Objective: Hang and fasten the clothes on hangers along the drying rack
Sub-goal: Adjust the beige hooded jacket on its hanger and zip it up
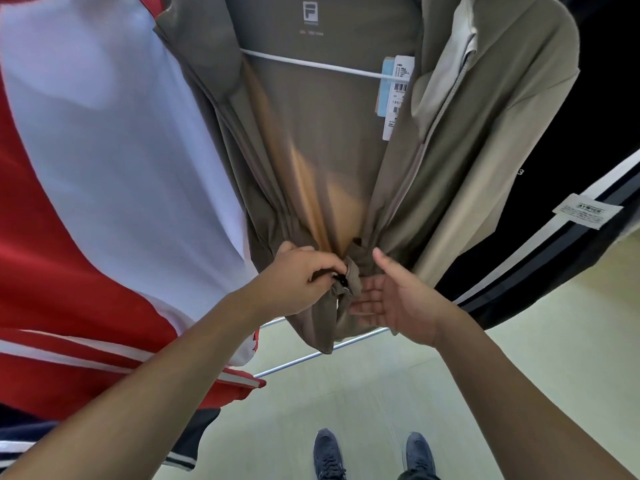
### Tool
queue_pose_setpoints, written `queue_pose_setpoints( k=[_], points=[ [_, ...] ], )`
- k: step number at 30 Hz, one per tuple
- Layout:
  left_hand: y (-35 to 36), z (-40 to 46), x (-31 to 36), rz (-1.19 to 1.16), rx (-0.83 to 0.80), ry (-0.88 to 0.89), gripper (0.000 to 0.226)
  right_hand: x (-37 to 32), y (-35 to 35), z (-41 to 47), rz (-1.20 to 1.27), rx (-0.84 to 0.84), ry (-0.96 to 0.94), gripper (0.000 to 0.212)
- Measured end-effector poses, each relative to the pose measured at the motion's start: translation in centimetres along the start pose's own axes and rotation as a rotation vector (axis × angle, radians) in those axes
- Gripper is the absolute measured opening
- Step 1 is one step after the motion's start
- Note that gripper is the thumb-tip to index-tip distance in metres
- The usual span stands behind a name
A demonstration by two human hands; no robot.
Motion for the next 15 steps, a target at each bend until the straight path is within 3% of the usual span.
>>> queue_pose_setpoints(
  k=[3, 5, 7, 10, 13, 15],
  points=[
    [0.8, 0.1, -0.1, -0.114, -0.050, -0.030, 0.023, -1.2, -0.5, 0.2, -0.069, 0.122, -0.162, 0.031],
    [1.2, 0.3, -0.5, -0.278, -0.097, -0.091, 0.020, -3.1, -0.9, 0.1, -0.144, 0.217, -0.368, 0.048],
    [1.1, 0.5, -0.8, -0.511, -0.144, -0.162, 0.018, -4.3, -0.3, -0.6, -0.227, 0.182, -0.526, 0.066],
    [0.4, 0.6, -0.5, -0.721, -0.190, -0.188, 0.016, -4.9, 1.0, -1.3, -0.564, 0.055, -0.689, 0.066],
    [0.0, 0.7, -0.4, -0.819, -0.200, -0.211, 0.023, -4.6, 1.2, -0.6, -0.786, 0.062, -0.645, 0.041],
    [-0.2, 0.9, -0.7, -0.854, -0.184, -0.249, 0.023, -5.1, 1.5, -0.8, -0.760, 0.050, -0.657, 0.017]
  ],
)
Point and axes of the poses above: each hand's wrist, its own z-axis towards the middle knuckle, its own y-axis out of the palm, x = y × z, the point moved 8 cm from there along z, towards the middle knuckle, and after that the axes turned 10 degrees about z, right-handed, at the moved point
